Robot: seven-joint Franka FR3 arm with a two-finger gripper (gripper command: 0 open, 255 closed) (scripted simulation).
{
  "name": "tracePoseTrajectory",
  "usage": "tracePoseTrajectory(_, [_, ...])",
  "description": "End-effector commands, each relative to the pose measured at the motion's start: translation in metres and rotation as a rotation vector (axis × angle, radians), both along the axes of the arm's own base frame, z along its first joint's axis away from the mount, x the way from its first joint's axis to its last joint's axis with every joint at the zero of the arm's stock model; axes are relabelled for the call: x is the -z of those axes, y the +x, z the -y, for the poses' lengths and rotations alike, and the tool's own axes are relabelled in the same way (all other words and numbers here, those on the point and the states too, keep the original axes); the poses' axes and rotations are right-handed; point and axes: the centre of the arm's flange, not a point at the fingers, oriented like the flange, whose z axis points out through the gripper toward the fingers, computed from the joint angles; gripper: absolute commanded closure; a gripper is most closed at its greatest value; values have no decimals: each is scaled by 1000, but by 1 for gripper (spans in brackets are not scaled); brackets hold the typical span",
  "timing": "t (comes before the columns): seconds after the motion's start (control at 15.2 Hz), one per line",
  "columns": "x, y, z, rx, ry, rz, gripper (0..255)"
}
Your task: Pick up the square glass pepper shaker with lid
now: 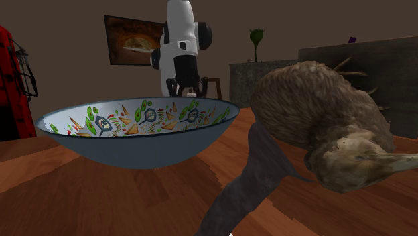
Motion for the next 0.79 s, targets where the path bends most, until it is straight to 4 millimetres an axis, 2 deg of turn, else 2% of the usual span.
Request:
tracePoseTrajectory(0.0, [1, 0, 0, 0, 0, 0, 255])
tracePoseTrajectory(0.53, [1, 0, 0, 0, 0, 0, 255])
tracePoseTrajectory(0.73, [-15, 0, 0, 0, 0, 0, 255])
